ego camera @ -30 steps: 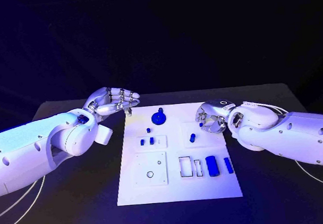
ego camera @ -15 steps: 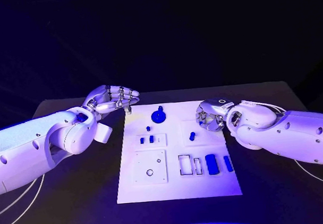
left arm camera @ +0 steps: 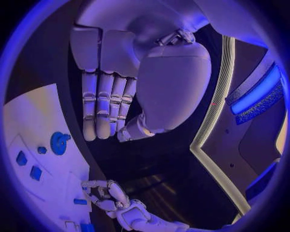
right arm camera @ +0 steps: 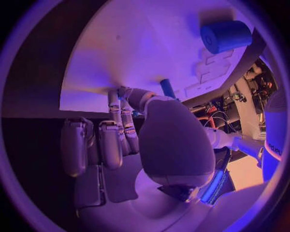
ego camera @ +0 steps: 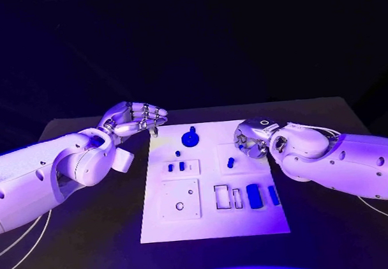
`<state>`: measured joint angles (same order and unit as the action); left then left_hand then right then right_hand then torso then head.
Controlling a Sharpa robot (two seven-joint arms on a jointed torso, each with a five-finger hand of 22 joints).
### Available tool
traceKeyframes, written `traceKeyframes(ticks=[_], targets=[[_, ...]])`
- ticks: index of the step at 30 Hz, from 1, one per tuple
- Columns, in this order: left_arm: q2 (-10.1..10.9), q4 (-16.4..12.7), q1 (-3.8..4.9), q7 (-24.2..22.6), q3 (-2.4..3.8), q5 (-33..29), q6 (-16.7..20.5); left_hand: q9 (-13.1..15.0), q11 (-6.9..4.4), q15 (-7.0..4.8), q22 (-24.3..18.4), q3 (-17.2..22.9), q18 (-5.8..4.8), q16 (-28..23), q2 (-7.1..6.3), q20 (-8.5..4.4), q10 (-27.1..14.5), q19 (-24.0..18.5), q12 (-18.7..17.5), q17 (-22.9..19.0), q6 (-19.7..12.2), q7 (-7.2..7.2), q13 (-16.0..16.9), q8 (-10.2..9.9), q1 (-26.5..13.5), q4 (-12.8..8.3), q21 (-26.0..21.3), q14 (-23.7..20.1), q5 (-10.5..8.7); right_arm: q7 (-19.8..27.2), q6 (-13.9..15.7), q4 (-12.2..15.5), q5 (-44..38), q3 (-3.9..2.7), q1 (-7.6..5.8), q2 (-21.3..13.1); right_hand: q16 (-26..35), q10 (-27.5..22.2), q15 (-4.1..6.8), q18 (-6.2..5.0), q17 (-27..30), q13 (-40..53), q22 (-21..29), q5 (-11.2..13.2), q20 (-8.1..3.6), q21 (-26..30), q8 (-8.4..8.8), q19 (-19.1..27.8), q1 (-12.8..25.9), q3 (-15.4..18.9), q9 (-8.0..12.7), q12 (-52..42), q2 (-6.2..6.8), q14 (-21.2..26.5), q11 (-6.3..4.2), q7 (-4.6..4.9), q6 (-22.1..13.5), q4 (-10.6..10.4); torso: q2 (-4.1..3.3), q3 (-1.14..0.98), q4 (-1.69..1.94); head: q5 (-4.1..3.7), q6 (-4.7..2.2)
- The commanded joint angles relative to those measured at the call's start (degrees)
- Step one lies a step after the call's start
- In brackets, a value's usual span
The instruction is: Assemble the parts on the task board
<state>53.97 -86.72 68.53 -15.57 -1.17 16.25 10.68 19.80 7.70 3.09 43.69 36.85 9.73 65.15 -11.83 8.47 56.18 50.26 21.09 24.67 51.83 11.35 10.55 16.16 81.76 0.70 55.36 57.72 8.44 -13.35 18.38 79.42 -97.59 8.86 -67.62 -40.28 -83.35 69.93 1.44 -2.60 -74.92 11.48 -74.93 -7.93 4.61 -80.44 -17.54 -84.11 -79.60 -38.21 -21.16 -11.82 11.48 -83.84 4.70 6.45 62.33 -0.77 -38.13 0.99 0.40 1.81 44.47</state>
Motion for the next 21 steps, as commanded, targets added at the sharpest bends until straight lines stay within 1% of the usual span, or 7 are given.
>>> traceKeyframes(ticks=[1, 5, 10, 16, 20, 21], targets=[[0.03, -0.26, 0.03, -0.91, 0.06, 0.31, -0.42, -0.02, -0.08, 0.01, 0.09, -0.04, 0.87, -0.31, 0.07, -0.09, -0.47, -0.23, 0.25, -0.06, -0.19, 0.07, -0.02, 0.09, -0.07, -0.21, -0.04, -0.47, 0.16, -1.19, 1.06, 0.09, -2.36, 0.26, 0.39, -0.18, 0.32, 2.79, 0.40, 0.57, -2.18, -0.04, -10.58, 0.26, -0.46, -0.32, -0.34, -2.17, -0.05, 0.03, 0.02, 0.07, -0.47, -3.53, -2.33, 0.13, 0.39, 0.30, 0.02, 0.00, 0.05, -0.01, -0.12], [0.03, -0.19, 0.03, -0.81, 0.06, 0.24, -0.50, -0.08, 0.00, 0.07, 0.10, -0.08, 0.85, -0.36, 0.03, -0.05, -0.80, -0.32, 0.20, -0.10, -0.47, 0.14, -0.10, 0.02, -0.23, -0.20, -0.05, -0.52, 0.16, -0.56, 3.19, 0.56, -1.98, 0.25, 0.37, -0.51, 0.35, 2.81, 0.40, 0.56, -2.12, -0.05, -10.57, 0.28, -0.46, -0.30, -0.34, -2.16, 0.01, -0.02, -0.01, 0.16, -0.46, -3.53, -2.32, 0.13, 0.40, 0.36, 0.04, -0.01, 0.04, -0.01, -0.26], [0.04, -0.01, 0.03, -0.67, 0.06, 0.13, -0.56, -0.12, 0.09, 0.15, 0.09, -0.12, 0.83, -0.43, -0.01, 0.01, -1.13, -0.45, 0.17, -0.15, -0.73, 0.21, -0.17, -0.02, -0.36, -0.21, -0.11, -0.65, 0.17, 0.04, 5.01, 1.44, -1.43, 0.21, 0.22, -1.14, 0.31, 2.91, 0.41, 0.56, -2.19, -0.08, -10.58, 0.32, -0.48, -0.29, -0.36, -2.15, 0.14, -0.16, -0.06, 0.31, -0.44, -3.54, -2.33, 0.13, 0.43, 0.48, -0.03, -0.02, -0.01, 0.05, -0.48], [0.07, 0.26, 0.03, -0.55, 0.06, -0.04, -0.58, -0.18, 0.21, 0.27, 0.06, -0.17, 0.82, -0.52, -0.08, 0.11, -1.55, -0.66, 0.15, -0.21, -1.05, 0.31, -0.24, -0.06, -0.50, -0.23, -0.21, -0.87, 0.16, 0.35, 5.82, 2.73, -0.74, 0.12, -0.10, -2.02, 0.30, 2.98, 0.41, 0.57, -2.20, -0.09, -10.62, 0.37, -0.48, -0.35, -0.37, -2.17, 0.24, -0.22, -0.09, 0.39, -0.45, -3.55, -2.32, 0.13, 0.44, 0.52, -0.07, 0.00, -0.05, 0.02, -0.54], [0.05, 0.43, 0.04, -0.44, 0.06, -0.13, -0.69, -0.19, 0.25, 0.30, 0.05, -0.17, 0.81, -0.55, -0.09, 0.14, -1.70, -0.74, 0.15, -0.23, -1.14, 0.33, -0.27, -0.05, -0.52, -0.26, -0.25, -0.96, 0.17, 0.49, 6.01, 3.86, -0.08, 0.02, -0.44, -2.82, 0.30, 2.98, 0.41, 0.57, -2.20, -0.09, -10.62, 0.37, -0.48, -0.35, -0.37, -2.17, 0.24, -0.22, -0.09, 0.39, -0.45, -3.55, -2.32, 0.13, 0.44, 0.52, -0.06, -0.05, -0.01, 0.01, -0.52], [0.05, 0.46, 0.04, -0.40, 0.06, -0.14, -0.74, -0.19, 0.25, 0.30, 0.05, -0.17, 0.81, -0.55, -0.09, 0.14, -1.70, -0.74, 0.15, -0.23, -1.14, 0.33, -0.27, -0.05, -0.52, -0.26, -0.25, -0.96, 0.17, 0.50, 6.03, 4.22, 0.16, -0.01, -0.55, -3.09, 0.29, 3.02, 0.41, 0.58, -2.22, -0.10, -10.64, 0.41, -0.49, -0.38, -0.37, -2.18, 0.29, -0.25, -0.11, 0.44, -0.45, -3.55, -2.32, 0.13, 0.45, 0.55, -0.06, -0.04, -0.01, 0.02, -0.49]])
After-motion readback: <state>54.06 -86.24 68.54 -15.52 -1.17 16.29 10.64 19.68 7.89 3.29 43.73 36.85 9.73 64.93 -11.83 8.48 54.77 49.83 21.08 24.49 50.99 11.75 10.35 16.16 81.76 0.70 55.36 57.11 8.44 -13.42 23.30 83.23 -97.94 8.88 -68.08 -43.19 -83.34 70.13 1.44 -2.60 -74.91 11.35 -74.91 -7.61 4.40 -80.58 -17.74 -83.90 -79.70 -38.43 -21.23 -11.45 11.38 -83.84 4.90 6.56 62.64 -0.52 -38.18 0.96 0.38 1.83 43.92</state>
